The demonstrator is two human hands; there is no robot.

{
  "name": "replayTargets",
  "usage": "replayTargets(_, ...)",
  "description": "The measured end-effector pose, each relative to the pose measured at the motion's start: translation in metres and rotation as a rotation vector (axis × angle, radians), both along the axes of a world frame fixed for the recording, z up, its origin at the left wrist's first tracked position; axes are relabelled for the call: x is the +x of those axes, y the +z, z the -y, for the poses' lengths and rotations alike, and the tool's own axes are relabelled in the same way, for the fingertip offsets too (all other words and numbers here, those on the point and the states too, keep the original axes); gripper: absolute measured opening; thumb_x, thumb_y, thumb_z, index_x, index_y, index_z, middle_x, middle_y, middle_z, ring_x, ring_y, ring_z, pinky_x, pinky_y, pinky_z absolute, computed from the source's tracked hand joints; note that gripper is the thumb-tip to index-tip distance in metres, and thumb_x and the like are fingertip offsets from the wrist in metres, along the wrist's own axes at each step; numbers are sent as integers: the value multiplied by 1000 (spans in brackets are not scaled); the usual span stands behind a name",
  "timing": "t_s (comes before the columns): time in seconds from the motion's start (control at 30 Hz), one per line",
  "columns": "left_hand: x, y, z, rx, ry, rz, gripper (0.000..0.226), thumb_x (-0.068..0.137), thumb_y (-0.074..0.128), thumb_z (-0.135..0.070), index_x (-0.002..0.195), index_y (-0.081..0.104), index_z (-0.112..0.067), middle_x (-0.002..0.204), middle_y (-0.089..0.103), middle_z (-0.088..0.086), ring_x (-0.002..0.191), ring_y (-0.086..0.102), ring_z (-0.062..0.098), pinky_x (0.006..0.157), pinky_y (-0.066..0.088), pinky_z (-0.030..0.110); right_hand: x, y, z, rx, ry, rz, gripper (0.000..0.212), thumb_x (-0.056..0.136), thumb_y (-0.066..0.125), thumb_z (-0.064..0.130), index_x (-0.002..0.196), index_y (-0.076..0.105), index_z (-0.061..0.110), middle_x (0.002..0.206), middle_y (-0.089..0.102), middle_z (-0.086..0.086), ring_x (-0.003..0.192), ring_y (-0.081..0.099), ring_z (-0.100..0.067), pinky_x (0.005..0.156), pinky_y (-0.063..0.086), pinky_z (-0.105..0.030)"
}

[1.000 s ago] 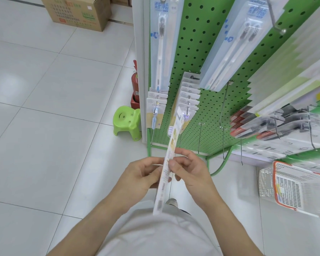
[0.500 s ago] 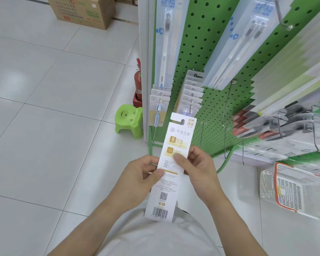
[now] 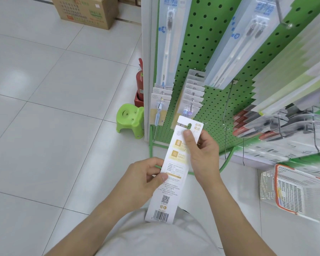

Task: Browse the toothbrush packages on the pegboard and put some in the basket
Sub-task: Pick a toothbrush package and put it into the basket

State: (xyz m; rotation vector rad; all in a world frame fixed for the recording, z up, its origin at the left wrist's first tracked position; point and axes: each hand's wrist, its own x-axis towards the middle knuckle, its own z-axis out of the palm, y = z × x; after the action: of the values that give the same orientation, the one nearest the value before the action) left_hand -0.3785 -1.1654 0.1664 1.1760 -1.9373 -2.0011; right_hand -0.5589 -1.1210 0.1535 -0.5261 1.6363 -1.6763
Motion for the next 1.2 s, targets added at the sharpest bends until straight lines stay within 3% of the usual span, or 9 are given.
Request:
replayTargets(0.1, 3, -1, -1, 5, 14, 3, 18, 101, 59, -12, 112, 66, -24, 101, 78, -4, 90, 75, 28, 83, 58, 55, 1, -2, -1, 7, 57, 14, 25, 85, 75, 18, 105, 69, 5, 88, 77, 0, 74, 70, -11, 65, 57, -26)
replayTargets(0.23, 5, -3, -2, -24, 22, 19, 18, 100, 59, -10, 109, 65, -24, 100, 78, -9, 86, 75, 20, 81, 60, 48, 1, -2, -1, 65, 161, -6, 36, 80, 81, 2, 112, 65, 5, 96, 79, -1, 84, 74, -13, 70, 59, -27)
replayTargets(0.53, 14, -12, 2, 20, 129, 6, 11, 100, 59, -12, 107, 66, -16, 94, 77, 2, 81, 76, 26, 69, 62, 45, 23, -14, -22, 165, 399, 2, 73, 70, 89, 7, 131, 52, 22, 107, 78, -2, 96, 75, -18, 78, 58, -25)
replayTargets(0.63, 14, -10, 5, -14, 166, 19, 11, 101, 58, -14, 105, 68, -14, 89, 77, 3, 76, 75, 24, 62, 61, 35, 26, -16, -26, 129, 429, 11, 72, 70, 87, 12, 131, 52, 26, 109, 77, -2, 100, 75, -21, 83, 60, -33)
replayTargets(0.77, 3, -6, 21, -139, 352, -53, 26, 95, 66, -14, 116, 60, -29, 92, 74, -2, 75, 73, 23, 61, 60, 32, 32, -13, -24, 27, 504, 28, 68, 80, 82, 5, 136, 51, 30, 118, 74, -6, 108, 71, -26, 91, 58, -44)
replayTargets(0.83, -6, 3, 32, -223, 390, -102, 31, 93, 69, -13, 113, 59, -34, 94, 73, -7, 78, 72, 18, 66, 59, 27, 37, -11, -22, -17, 558, 42, 70, 85, 77, 2, 143, 46, 27, 122, 71, -11, 111, 69, -29, 94, 56, -48)
replayTargets(0.93, -14, 18, 44, -236, 375, -134, 26, 91, 72, -8, 104, 62, -28, 93, 74, -7, 75, 73, 13, 62, 56, 19, 37, -11, -22, -49, 643, 57, 71, 90, 72, 1, 149, 40, 26, 125, 67, -17, 114, 64, -33, 98, 53, -56)
replayTargets(1.2, -15, 21, 46, -217, 303, -149, 23, 88, 73, -3, 98, 62, -21, 91, 77, -9, 77, 76, 14, 62, 60, 26, 40, -11, -29, -56, 617, 90, 69, 91, 70, 2, 149, 42, 26, 120, 67, -19, 106, 65, -29, 90, 55, -46)
